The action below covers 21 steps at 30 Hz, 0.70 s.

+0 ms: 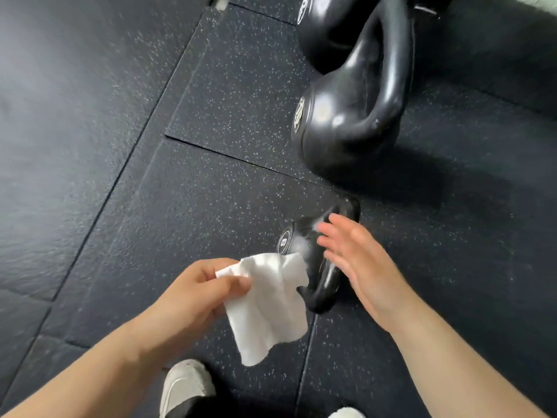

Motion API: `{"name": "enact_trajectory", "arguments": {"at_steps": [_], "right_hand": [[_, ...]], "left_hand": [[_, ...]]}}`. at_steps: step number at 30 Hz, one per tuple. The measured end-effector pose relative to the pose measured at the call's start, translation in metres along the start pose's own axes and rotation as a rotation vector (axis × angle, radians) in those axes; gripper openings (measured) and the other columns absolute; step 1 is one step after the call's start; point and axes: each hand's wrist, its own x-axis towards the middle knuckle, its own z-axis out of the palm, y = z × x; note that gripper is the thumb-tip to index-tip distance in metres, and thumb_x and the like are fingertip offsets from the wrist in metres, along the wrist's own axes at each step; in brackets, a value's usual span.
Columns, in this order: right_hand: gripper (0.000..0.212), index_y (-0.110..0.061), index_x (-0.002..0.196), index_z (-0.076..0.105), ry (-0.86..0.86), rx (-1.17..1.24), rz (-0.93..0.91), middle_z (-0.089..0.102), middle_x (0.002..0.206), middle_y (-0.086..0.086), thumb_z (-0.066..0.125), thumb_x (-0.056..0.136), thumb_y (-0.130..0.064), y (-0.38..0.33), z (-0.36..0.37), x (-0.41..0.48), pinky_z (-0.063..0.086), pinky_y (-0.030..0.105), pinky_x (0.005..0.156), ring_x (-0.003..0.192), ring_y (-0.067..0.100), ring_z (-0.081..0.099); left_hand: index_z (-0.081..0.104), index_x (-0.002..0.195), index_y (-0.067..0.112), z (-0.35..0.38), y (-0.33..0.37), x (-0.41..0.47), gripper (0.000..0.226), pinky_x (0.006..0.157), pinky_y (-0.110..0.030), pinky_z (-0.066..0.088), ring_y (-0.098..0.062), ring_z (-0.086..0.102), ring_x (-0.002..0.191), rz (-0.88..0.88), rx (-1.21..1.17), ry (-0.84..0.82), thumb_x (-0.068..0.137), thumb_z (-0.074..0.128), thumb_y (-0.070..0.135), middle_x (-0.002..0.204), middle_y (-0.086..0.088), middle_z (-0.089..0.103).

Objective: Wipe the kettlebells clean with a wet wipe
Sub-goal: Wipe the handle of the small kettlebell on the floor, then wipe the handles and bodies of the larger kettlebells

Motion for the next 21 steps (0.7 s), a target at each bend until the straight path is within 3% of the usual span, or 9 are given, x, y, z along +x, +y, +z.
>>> {"name": "enact_trajectory", "arguments": {"at_steps": [2,4,6,9,13,15,17,19,21], "right_hand": [[0.039,-0.021,0.113,0.052,-0.245,0.155,0.197,0.063,0.106,-0.008,0.052,0.082,-0.045,-0.032,0.021,-0.018,0.047,0.028,0.095,0.104,0.008,0.059],[0.027,-0.019,0.1,0.06,-0.386,0.122,0.235,0.068,0.091,-0.009,0.057,0.078,-0.036,-0.066,0.044,-0.044,0.049,0.024,0.087,0.091,0.007,0.063],[0.008,-0.019,0.087,0.063,-0.36,0.08,0.22,0.066,0.083,-0.006,0.057,0.082,-0.018,-0.105,0.064,-0.072,0.045,0.024,0.082,0.083,0.008,0.059],[0.015,-0.012,0.079,0.062,-0.234,0.015,0.204,0.064,0.083,0.013,0.051,0.087,-0.007,-0.156,0.094,-0.119,0.042,0.027,0.077,0.082,0.015,0.053],[0.015,-0.006,0.093,0.065,-0.198,-0.036,0.149,0.064,0.087,0.01,0.051,0.087,-0.007,-0.247,0.132,-0.187,0.042,0.015,0.064,0.078,0.011,0.052],[0.018,-0.003,0.098,0.066,-0.22,-0.092,0.079,0.068,0.094,0.018,0.052,0.086,-0.005,-0.284,0.143,-0.207,0.042,0.018,0.068,0.079,0.012,0.052],[0.017,-0.002,0.095,0.066,-0.268,-0.143,0.027,0.065,0.09,0.016,0.053,0.085,-0.005,-0.316,0.15,-0.222,0.04,0.021,0.069,0.079,0.013,0.049],[0.014,-0.001,0.093,0.064,-0.3,-0.181,-0.001,0.057,0.086,0.009,0.054,0.085,-0.006,-0.336,0.151,-0.229,0.039,0.023,0.068,0.078,0.013,0.048],[0.016,0.005,0.09,0.062,-0.275,-0.167,-0.014,0.054,0.084,0.008,0.054,0.085,-0.007,-0.354,0.146,-0.229,0.038,0.026,0.068,0.078,0.016,0.047]], "left_hand": [[0.067,0.056,0.009,0.009,0.037,-0.031,0.025,0.044,-0.014,0.044,-0.01,0.057,0.046,0.009,-0.036,0.003,0.043,0.062,0.03,0.05,-0.001,0.061],[0.069,0.062,0.008,0.015,0.074,-0.064,0.03,0.048,-0.016,0.047,-0.011,0.06,0.051,0.017,-0.059,0.025,0.046,0.062,0.032,0.055,-0.002,0.064],[0.069,0.071,0.003,0.018,0.112,-0.1,0.037,0.056,-0.018,0.051,-0.015,0.065,0.063,0.017,-0.06,0.056,0.049,0.066,0.033,0.066,-0.008,0.07],[0.069,0.083,0.0,0.026,0.164,-0.153,0.042,0.068,-0.018,0.054,-0.019,0.069,0.08,0.017,0.003,0.113,0.061,0.069,0.035,0.085,-0.015,0.074],[0.066,0.074,0.013,0.032,0.248,-0.223,0.03,0.063,-0.016,0.052,-0.015,0.067,0.075,0.022,0.038,0.313,0.055,0.069,0.037,0.075,-0.002,0.074],[0.06,0.093,0.016,0.032,0.284,-0.25,0.037,0.07,-0.025,0.052,-0.019,0.065,0.081,0.046,0.068,0.382,0.062,0.073,0.032,0.085,-0.003,0.071],[0.049,0.111,0.018,0.03,0.314,-0.273,0.042,0.076,-0.033,0.051,-0.023,0.063,0.086,0.034,0.066,0.434,0.075,0.07,0.018,0.093,-0.005,0.066],[0.047,0.114,0.018,0.026,0.335,-0.287,0.042,0.069,-0.031,0.053,-0.018,0.066,0.073,0.034,0.098,0.407,0.078,0.067,0.009,0.088,-0.006,0.064],[0.053,0.111,0.014,0.02,0.352,-0.286,0.049,0.065,-0.028,0.055,-0.014,0.066,0.066,0.006,0.19,0.349,0.066,0.07,0.017,0.087,-0.006,0.065]]}}
